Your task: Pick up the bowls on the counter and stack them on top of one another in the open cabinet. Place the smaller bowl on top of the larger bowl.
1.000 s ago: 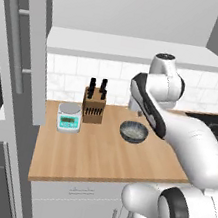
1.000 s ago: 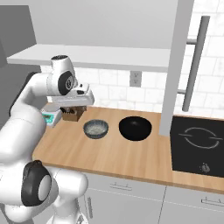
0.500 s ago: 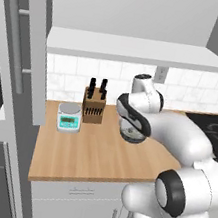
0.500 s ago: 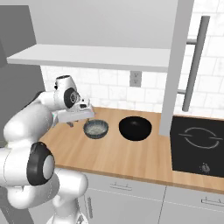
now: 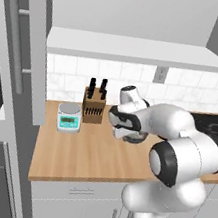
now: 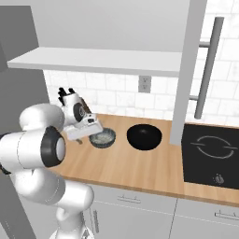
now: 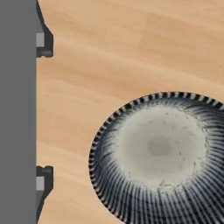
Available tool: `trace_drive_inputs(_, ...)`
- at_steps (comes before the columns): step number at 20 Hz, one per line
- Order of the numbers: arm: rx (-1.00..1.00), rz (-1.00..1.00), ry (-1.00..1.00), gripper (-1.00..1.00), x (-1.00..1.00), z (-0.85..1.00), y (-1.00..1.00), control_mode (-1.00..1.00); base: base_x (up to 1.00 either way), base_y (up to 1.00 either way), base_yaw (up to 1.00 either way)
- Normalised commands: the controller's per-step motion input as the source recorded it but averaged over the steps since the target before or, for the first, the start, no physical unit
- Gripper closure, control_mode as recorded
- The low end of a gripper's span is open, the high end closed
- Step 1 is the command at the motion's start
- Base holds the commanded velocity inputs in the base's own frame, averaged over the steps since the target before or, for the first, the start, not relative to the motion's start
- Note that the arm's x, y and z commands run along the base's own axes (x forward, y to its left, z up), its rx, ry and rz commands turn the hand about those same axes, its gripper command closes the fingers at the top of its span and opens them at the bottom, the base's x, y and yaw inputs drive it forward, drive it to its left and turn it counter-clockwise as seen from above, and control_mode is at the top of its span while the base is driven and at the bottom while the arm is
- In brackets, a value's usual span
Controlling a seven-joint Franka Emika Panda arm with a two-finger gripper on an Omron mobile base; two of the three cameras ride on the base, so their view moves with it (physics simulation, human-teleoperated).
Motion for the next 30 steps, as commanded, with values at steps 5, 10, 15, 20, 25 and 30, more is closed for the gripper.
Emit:
trace_drive_inputs(5, -0.01, 0.0, 0.0, -1.0, 0.43, -0.31, 0.0, -1.0, 0.0, 0.0, 0.0)
trace_drive_inputs(10, -0.04, 0.0, 0.0, -1.0, 0.44, -0.46, 0.0, -1.0, 0.0, 0.0, 0.0)
trace_drive_inputs(15, -0.04, 0.0, 0.0, -1.0, 0.44, -0.3, 0.0, -1.0, 0.0, 0.0, 0.0)
trace_drive_inputs(20, 0.0, 0.01, 0.0, 1.0, 0.23, -0.15, 0.0, -1.0, 0.0, 0.0, 0.0)
trace_drive_inputs(25, 0.0, 0.0, 0.01, 1.0, -0.01, -0.02, -0.03, -1.0, 0.0, 0.0, 0.0)
trace_drive_inputs(30, 0.0, 0.14, -0.01, 1.0, -0.17, 0.21, -0.29, -1.0, 0.0, 0.0, 0.0)
